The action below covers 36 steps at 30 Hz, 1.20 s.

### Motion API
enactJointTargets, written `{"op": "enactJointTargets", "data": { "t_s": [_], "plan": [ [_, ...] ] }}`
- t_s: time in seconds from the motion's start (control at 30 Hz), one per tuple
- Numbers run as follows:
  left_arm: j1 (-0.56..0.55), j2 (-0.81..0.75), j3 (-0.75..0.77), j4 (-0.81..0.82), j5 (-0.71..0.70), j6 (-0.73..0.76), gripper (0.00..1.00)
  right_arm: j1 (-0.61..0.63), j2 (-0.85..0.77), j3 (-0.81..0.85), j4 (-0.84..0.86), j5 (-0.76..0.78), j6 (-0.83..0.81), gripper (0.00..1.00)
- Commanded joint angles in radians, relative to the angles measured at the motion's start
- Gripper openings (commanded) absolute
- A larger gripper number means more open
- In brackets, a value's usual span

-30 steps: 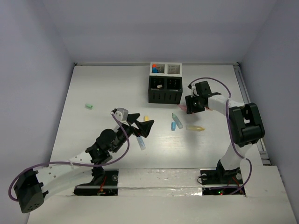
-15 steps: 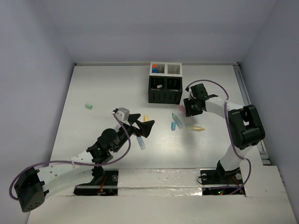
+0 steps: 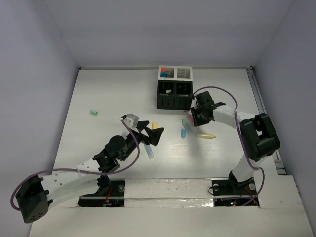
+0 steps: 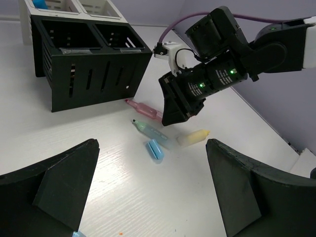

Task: Sort the stationery into containers
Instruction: Pick up the pen from the center of the board.

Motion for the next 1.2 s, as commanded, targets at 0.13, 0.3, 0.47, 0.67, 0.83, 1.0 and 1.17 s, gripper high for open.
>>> {"op": "enactJointTargets", "data": {
  "t_s": [0.13,0.3,0.47,0.67,0.83,1.0,1.17],
  "plan": [
    [-0.004,0.018,0.009,0.068,0.012,-0.003,0.87,0.060,-0.178,-0.025,-0.067,0.055,0.070,0.19],
    [-0.004,0.026,0.009,0.076,0.018,-0.008,0.87,0.090,-0.264,-0.024,-0.106,0.061,0.089,0.15],
    [-0.004,0.046,0.010,0.088,0.028,-0.017,0.86,0.120,-0.317,-0.021,-0.110,0.021,0.106,0.13],
    [-0.004,0.073,0.013,0.099,0.023,-0.019,0.81,0.138,-0.382,0.005,-0.093,-0.106,0.116,0.12],
    [-0.004,0.136,0.024,0.107,0.009,-0.007,0.72,0.149,-0.438,0.033,-0.062,-0.255,0.147,0.11],
    [-0.004,0.220,0.044,0.153,0.014,-0.002,0.71,0.149,-0.460,0.085,-0.044,-0.387,0.194,0.11],
    [-0.004,0.319,0.091,0.164,-0.021,0.009,0.72,0.158,-0.471,0.085,0.008,-0.511,0.251,0.11]
  ]
}}
